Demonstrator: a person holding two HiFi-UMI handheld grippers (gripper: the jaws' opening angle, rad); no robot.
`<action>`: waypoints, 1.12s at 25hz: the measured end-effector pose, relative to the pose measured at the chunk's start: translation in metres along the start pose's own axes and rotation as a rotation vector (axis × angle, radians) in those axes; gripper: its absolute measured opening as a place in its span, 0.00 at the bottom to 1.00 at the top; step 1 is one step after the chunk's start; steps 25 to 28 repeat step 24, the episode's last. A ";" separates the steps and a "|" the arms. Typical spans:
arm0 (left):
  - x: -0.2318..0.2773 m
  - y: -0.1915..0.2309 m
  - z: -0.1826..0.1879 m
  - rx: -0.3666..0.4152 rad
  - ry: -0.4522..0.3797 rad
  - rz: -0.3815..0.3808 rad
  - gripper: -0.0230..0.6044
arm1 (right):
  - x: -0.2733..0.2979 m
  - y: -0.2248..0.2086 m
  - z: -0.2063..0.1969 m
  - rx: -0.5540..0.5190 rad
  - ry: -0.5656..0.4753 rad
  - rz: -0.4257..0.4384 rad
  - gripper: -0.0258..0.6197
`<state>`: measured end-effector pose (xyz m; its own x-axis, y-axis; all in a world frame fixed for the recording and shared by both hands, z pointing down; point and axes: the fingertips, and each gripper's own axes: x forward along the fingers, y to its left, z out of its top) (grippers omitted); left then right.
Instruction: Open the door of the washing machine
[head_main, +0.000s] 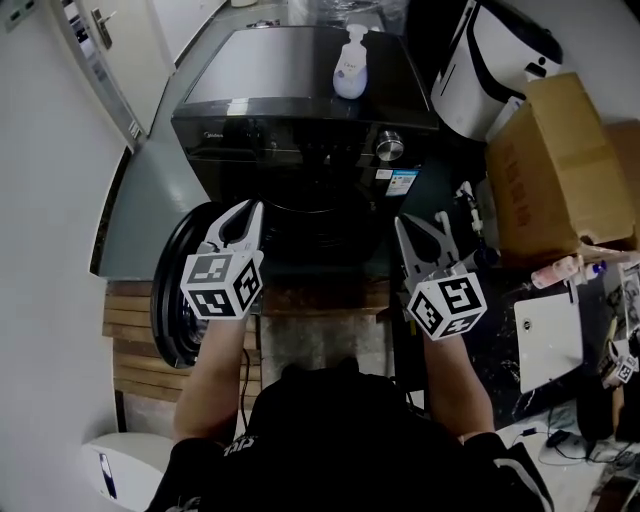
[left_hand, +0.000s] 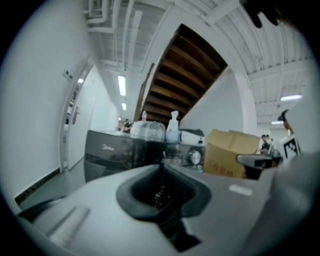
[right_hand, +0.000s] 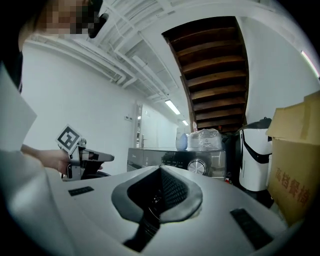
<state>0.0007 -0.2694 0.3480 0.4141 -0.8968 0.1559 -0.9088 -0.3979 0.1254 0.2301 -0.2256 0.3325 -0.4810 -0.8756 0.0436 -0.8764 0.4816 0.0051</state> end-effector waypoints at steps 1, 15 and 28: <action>0.001 -0.001 0.001 0.002 -0.002 0.000 0.10 | 0.000 0.001 -0.002 -0.019 0.007 0.002 0.03; -0.001 -0.003 -0.014 -0.020 0.022 0.015 0.10 | -0.003 0.004 -0.009 -0.022 0.026 0.021 0.03; -0.003 -0.007 -0.018 -0.016 0.036 0.001 0.10 | -0.007 0.007 -0.010 -0.008 0.035 0.025 0.03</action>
